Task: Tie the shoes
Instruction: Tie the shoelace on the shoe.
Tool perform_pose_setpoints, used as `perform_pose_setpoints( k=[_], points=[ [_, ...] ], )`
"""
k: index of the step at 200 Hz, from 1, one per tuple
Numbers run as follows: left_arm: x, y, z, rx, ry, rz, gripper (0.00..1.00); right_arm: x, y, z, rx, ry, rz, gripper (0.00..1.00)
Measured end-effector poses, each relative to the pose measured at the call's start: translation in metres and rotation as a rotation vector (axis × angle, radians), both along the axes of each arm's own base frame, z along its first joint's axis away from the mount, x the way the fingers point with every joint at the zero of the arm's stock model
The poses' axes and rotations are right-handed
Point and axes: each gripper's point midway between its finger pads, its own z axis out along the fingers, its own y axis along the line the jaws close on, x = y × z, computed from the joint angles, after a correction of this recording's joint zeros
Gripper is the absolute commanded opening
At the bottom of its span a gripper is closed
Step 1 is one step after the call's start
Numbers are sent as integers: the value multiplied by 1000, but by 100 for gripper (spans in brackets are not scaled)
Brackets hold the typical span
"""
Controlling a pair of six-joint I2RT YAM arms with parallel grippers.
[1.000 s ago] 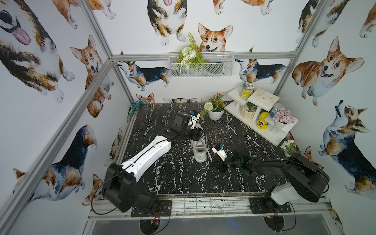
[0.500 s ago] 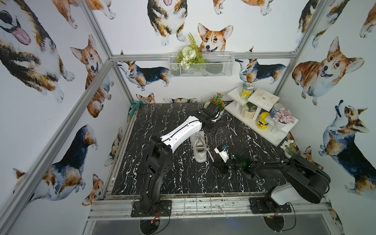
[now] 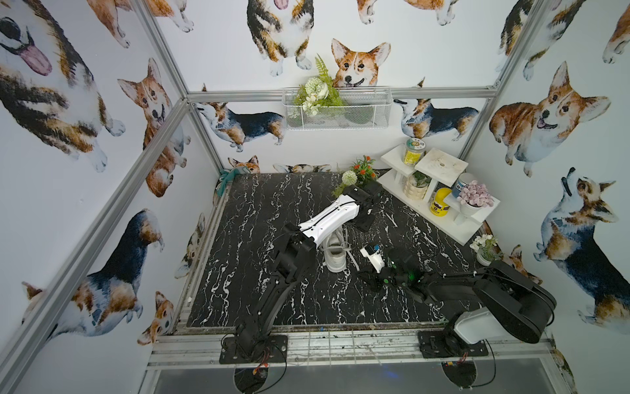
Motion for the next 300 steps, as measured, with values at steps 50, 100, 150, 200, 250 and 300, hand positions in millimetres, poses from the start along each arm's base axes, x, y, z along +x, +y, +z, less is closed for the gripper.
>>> perform_pose_setpoints(
  k=[50,100,150,200,250,300],
  points=[
    [-1,2,-28,34,43,19,42,0,0,2,3,-6,-1,0],
    [0,12,-41,55,69,52,42,-1,0,1,1,-5,1,0],
    [-3,26,-55,71,93,75,42,-1,0,1,2,-5,1,0],
    [0,25,-63,47,92,79,41,-1,1,2,3,-7,2,0],
    [2,28,-72,68,82,85,42,0,1,5,8,-14,1,0],
    [-5,45,-70,109,73,110,42,1,2,5,8,-17,3,0]
  ],
)
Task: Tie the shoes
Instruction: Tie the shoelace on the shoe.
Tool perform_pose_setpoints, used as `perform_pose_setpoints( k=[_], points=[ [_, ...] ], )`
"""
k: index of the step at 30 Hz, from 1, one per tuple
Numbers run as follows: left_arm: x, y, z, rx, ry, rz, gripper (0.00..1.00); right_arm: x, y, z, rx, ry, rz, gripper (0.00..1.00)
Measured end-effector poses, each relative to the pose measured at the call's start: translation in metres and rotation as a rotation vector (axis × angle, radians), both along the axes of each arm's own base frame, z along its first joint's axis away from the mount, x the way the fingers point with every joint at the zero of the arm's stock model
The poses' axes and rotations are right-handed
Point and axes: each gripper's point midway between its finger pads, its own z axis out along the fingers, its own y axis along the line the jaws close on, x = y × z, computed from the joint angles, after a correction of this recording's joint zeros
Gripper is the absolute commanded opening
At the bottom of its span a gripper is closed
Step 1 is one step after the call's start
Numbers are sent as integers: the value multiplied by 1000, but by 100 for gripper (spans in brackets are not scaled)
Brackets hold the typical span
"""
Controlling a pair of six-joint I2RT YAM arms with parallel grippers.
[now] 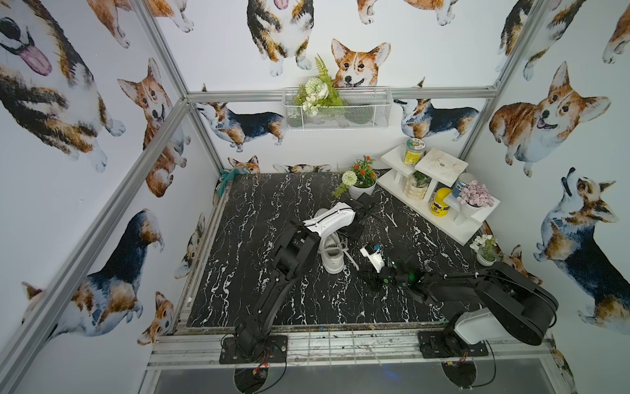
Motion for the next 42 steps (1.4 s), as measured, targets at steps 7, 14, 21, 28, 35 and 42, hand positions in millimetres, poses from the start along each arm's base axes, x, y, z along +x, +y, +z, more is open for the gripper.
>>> perform_pose_setpoints(
  k=[7,14,21,28,35,42],
  points=[
    [-2,2,-2,4,8,1,41,0,0,0,1,-1,1,0],
    [-6,-4,-8,-25,43,-4,26,0,1,3,5,-6,1,0],
    [-9,-9,-11,-53,76,-8,7,1,1,7,11,-19,-2,0],
    [-3,-16,3,-97,43,-14,0,3,-1,11,14,-32,-13,0],
    [23,-37,105,-287,-185,-41,0,16,6,43,42,-97,-21,0],
    [39,-15,150,-357,-323,1,0,36,19,85,53,-163,-28,0]
  ],
)
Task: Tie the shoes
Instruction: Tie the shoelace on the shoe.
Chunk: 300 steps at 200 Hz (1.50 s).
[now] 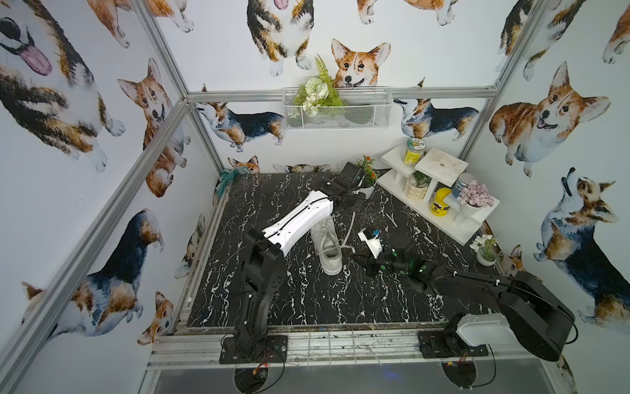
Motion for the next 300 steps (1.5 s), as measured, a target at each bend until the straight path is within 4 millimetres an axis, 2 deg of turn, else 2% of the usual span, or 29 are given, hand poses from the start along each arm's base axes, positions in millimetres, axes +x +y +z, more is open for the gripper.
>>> perform_pose_setpoints(
  k=[1,4,36,56,76,93,128,172,242,300],
  points=[
    [-7,7,53,-62,-82,3,0,1,0,1,1,-2,0,0],
    [-7,12,58,-71,-93,9,0,3,2,5,2,-9,0,0],
    [-8,70,107,-183,-195,113,0,33,19,58,29,-95,-17,0],
    [-9,107,127,-247,-235,179,0,50,27,83,38,-128,-20,0],
    [-8,138,149,-294,-285,225,0,65,37,103,45,-156,-19,0],
    [-7,159,158,-322,-308,251,0,79,43,116,44,-173,-24,0],
    [-5,209,157,-323,-326,348,0,112,35,126,30,-177,-76,0],
    [-14,260,134,-302,-311,457,0,139,2,110,-31,-136,-193,0],
    [-42,316,100,-261,-293,594,0,149,-77,76,-136,-65,-408,0],
    [-64,333,66,-268,-260,667,0,144,-125,40,-228,1,-536,0]
  ],
)
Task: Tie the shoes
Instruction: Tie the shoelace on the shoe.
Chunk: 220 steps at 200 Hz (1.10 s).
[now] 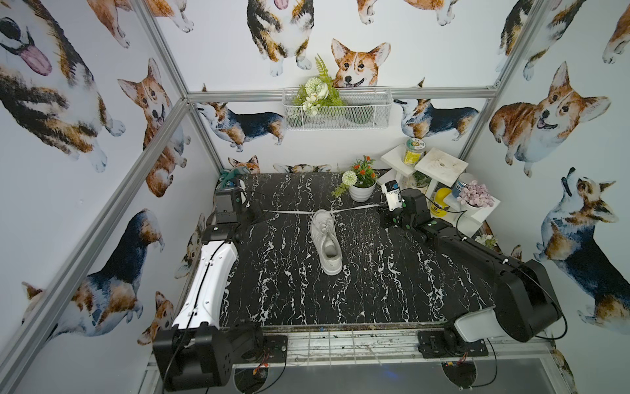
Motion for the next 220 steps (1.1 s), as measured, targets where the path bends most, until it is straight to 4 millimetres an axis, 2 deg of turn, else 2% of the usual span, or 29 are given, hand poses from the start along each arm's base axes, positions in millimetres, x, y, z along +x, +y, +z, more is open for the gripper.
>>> perform_pose_setpoints(
  k=[26,61,108,126,148,162,177,197,220],
  points=[
    [-9,3,-17,-10,19,18,0,-1,-28,-13,-33,23,-81,0],
    [-19,5,-38,-23,45,33,0,-9,-47,-37,-72,82,-131,0],
    [-30,38,-58,-16,69,162,0,-13,-75,-62,-122,140,-214,0],
    [-34,53,-52,-11,51,210,0,-15,-92,-66,-131,156,-263,0],
    [-37,69,-31,1,1,255,0,-17,-108,-61,-141,145,-310,0],
    [-35,75,-12,17,-42,264,0,-17,-108,-55,-135,131,-310,0],
    [-35,75,-2,19,-69,258,0,-17,-109,-55,-137,129,-311,0],
    [-35,74,-4,15,-69,253,0,-17,-111,-59,-146,139,-319,0],
    [-39,73,-22,2,-31,252,0,-17,-120,-67,-168,161,-345,0]
  ],
)
